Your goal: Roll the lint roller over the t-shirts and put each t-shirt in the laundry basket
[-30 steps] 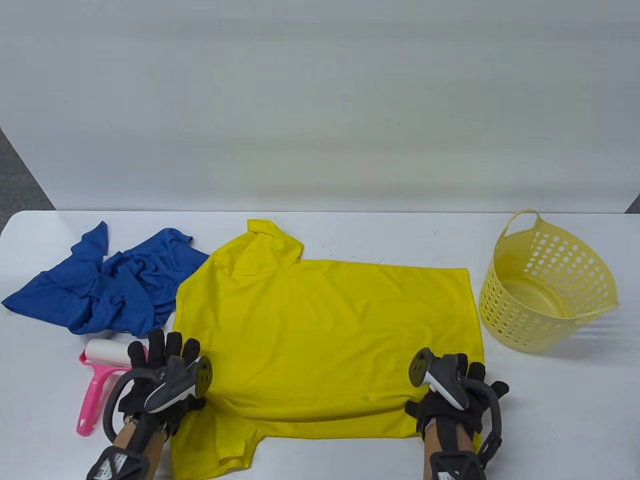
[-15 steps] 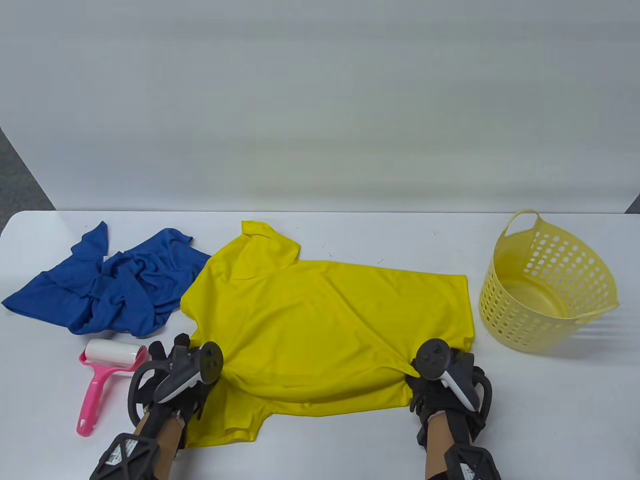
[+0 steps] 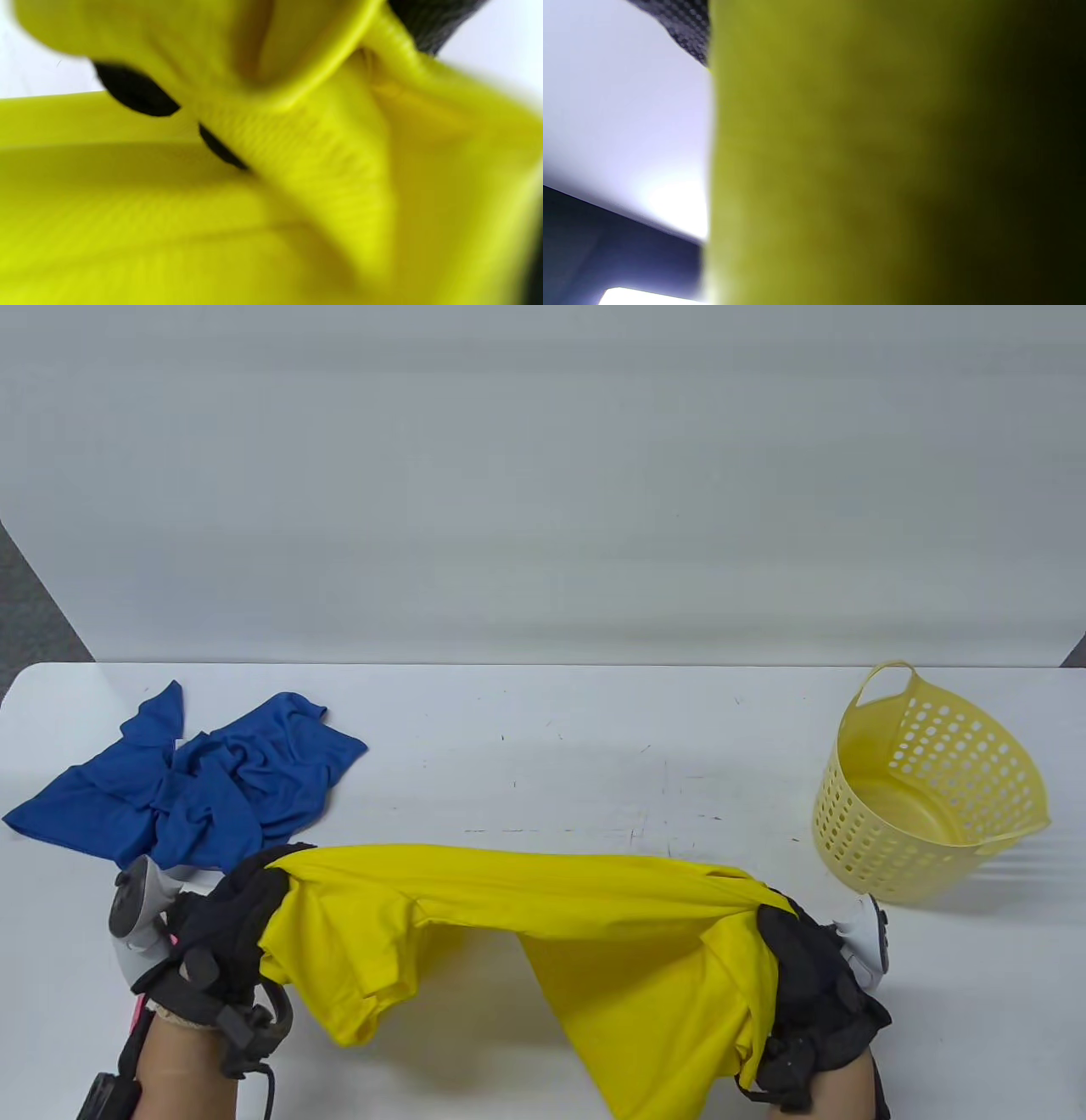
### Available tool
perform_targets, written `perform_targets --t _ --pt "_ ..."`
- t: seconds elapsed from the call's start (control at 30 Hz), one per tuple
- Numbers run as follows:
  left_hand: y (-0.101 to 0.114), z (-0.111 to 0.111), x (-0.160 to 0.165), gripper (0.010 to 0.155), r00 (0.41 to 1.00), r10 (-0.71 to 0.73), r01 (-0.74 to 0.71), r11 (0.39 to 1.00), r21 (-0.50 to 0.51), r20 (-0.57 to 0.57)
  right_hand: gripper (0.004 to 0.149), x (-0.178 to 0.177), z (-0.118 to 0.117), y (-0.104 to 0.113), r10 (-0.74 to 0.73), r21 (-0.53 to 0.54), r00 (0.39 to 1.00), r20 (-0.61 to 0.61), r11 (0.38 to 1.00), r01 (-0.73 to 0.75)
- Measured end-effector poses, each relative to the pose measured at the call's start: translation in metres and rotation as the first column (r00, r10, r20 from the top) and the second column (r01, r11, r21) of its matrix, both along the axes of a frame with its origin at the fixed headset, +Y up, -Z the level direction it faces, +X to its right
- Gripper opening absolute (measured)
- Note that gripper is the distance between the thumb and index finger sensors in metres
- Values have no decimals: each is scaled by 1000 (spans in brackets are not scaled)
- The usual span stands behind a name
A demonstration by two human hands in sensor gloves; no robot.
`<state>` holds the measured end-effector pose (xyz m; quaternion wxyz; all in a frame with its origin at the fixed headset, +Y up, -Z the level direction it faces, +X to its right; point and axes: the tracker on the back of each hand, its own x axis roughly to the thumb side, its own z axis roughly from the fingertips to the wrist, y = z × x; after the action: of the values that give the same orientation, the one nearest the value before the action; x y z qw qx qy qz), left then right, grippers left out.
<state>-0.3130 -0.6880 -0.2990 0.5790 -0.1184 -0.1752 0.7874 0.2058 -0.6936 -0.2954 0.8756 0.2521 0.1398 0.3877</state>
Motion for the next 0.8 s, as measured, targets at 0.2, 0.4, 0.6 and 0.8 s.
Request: perform_targets --t 0.2,0.4,0.6,0.8 --pt "-56 -15 -7 58 737 -647 571 751 -331 -196 56 27 -13 -69 589 -512 795 144 732 -450" --pt "-44 -11 32 61 -112 -916 993 -119 -6 -385 71 20 -18 -43 822 -455 -459 336 -286 -844" --pt "-68 -13 77 97 -181 -980 933 -198 302 -84 85 -19 -17 -52 888 -191 -421 183 -388 -902" --pt "-69 -15 73 50 -145 -970 962 -184 201 -196 69 -12 -27 -73 866 -197 -494 76 -473 -859"
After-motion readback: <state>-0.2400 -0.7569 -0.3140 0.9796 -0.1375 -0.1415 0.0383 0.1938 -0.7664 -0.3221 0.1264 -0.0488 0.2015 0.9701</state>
